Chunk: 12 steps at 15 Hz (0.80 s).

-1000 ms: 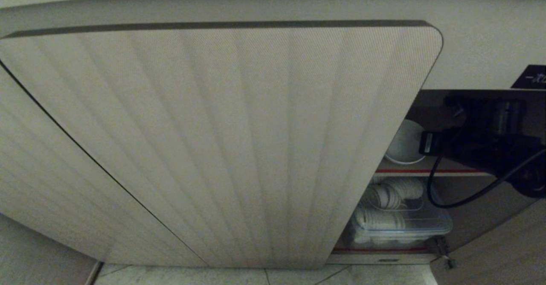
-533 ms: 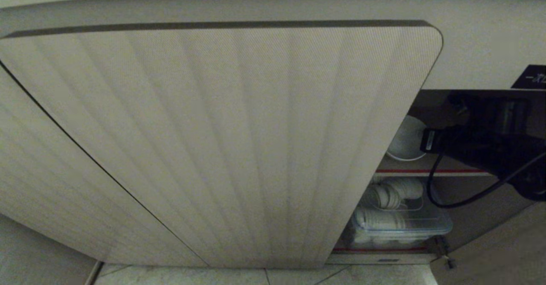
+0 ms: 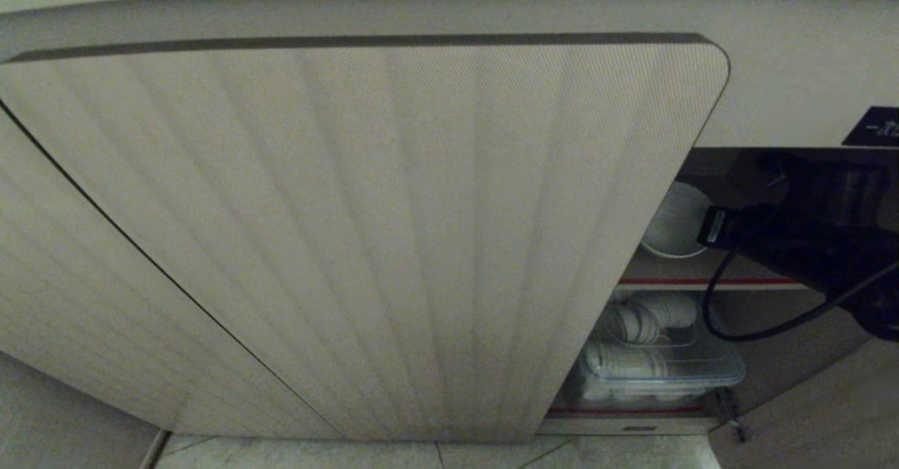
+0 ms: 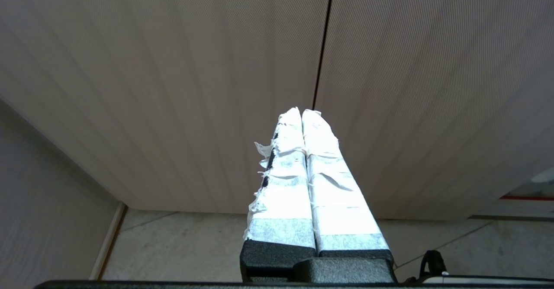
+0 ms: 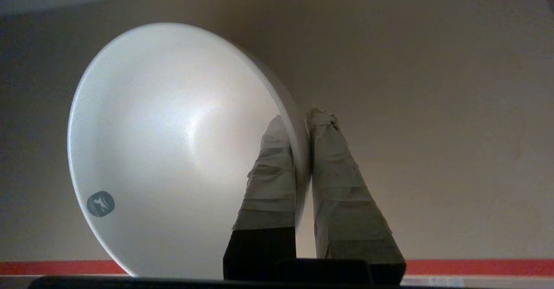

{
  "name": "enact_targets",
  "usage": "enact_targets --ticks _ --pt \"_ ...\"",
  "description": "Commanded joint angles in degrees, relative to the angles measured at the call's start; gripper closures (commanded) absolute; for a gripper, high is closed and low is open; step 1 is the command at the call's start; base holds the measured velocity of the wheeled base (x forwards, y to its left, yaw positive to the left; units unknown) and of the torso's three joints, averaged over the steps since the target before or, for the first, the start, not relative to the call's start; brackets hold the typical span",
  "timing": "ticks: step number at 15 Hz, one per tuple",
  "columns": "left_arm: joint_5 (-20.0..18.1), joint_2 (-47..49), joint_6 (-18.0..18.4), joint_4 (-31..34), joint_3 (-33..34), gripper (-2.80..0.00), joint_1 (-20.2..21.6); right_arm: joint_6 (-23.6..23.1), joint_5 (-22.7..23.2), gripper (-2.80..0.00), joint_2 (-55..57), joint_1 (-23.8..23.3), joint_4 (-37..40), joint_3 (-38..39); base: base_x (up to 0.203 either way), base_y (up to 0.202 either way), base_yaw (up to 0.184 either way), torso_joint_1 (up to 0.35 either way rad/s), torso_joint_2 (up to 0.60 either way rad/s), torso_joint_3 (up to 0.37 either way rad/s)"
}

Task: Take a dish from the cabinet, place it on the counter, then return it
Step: Take the bowl from the cabinet

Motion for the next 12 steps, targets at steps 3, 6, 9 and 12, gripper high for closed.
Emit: enact_targets --ticks 3,6,9,12 --pt "0.03 -0.02 -0.03 -0.04 0.01 0.00 -0.01 0.86 -0.11 0.00 -2.59 -0.06 -0.06 2.81 0.000 0.000 0.000 0.000 0.00 0.000" --pt "0.03 -0.02 -0.03 -0.04 0.01 0.00 -0.01 2.91 -0.11 0.00 -4.39 -0.06 1.09 3.92 0.000 0.000 0.000 0.000 0.00 0.000" --pt "0.03 -0.02 -0.03 -0.04 0.01 0.00 -0.01 4.59 -1.09 0.00 -6.26 -0.15 2.34 5.32 0.000 0.000 0.000 0.000 0.00 0.000" --pt "0.03 -0.02 -0.03 -0.04 0.01 0.00 -0.01 6.41 -1.69 0.00 -8.50 -0.19 4.76 6.52 0.000 0.000 0.000 0.000 0.00 0.000"
